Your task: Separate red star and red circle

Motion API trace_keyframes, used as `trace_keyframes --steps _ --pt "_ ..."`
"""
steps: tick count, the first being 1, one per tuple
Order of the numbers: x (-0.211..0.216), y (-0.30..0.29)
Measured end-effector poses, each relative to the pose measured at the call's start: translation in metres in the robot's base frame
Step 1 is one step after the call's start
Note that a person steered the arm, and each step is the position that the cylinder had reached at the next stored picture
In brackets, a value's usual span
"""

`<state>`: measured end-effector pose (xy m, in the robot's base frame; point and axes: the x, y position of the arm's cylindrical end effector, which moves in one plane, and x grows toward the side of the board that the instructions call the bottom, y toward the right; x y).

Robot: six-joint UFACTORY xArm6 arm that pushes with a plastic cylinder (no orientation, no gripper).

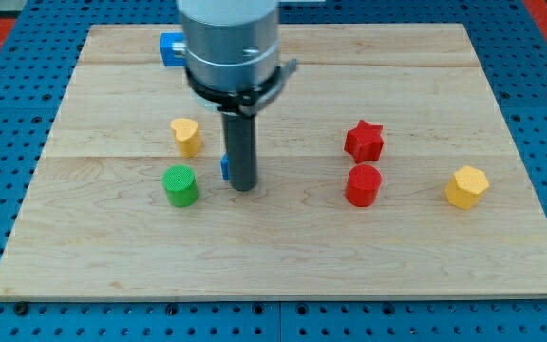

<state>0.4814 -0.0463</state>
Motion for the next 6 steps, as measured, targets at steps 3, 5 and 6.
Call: trace_keyframes --steps 3,5,6 --pt "-0.024 0.005" --pt "-0.062 0.03" --pt "-0.059 -0.009"
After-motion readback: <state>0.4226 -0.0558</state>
